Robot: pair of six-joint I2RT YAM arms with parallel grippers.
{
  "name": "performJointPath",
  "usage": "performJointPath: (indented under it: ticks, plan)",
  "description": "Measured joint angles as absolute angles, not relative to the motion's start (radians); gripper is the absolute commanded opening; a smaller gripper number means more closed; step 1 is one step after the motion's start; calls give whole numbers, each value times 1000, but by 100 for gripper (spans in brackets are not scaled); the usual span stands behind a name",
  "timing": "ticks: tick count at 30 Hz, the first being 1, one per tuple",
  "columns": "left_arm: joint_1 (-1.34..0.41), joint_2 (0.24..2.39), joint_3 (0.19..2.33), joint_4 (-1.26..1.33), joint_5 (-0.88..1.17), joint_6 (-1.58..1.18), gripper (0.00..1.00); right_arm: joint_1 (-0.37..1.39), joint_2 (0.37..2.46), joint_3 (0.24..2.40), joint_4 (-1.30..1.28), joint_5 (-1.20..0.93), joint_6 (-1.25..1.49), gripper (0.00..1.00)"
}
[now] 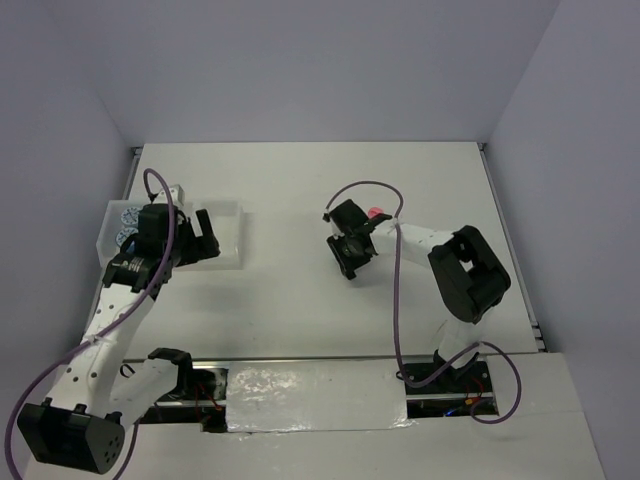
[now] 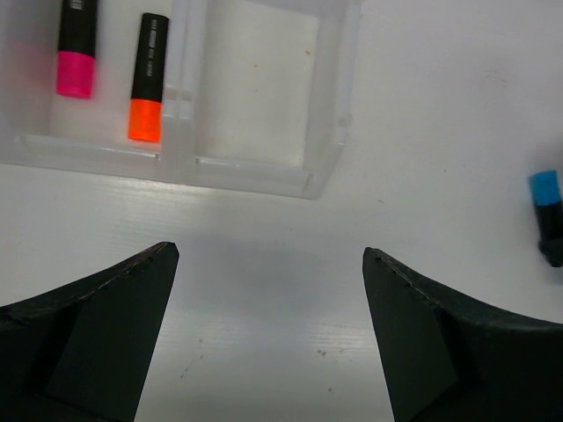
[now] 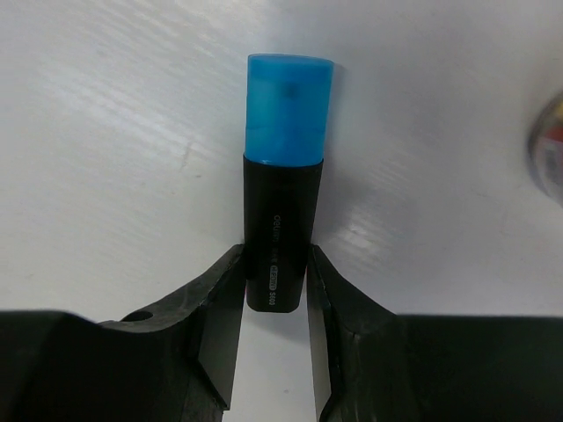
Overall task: Sort the stationery into containers
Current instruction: Pick up the pen from the center of the board.
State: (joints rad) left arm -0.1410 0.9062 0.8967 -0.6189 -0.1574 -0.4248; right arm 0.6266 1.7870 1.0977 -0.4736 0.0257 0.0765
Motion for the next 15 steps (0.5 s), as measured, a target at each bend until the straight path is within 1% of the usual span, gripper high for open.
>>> performJointPath:
  ticks: [3, 4, 8, 11, 15]
  plan:
    - [-144, 906, 897, -617, -87, -449, 99, 662, 1736, 1071, -451, -29, 114, 18]
    - [-144, 905, 896, -610, -52, -458, 99, 686, 1695, 1058, -447, -50, 127, 19]
    - [-177, 879, 864, -514, 127, -564, 99, 806, 1517, 1042, -377, -114, 211, 18]
    - [-288, 879, 860, -451, 172, -648, 99, 908, 1440, 1078, -334, -102, 270, 17]
    - [-451, 933, 891, -406, 160, -739, 99, 1021, 1433, 1142, -316, -23, 328, 17]
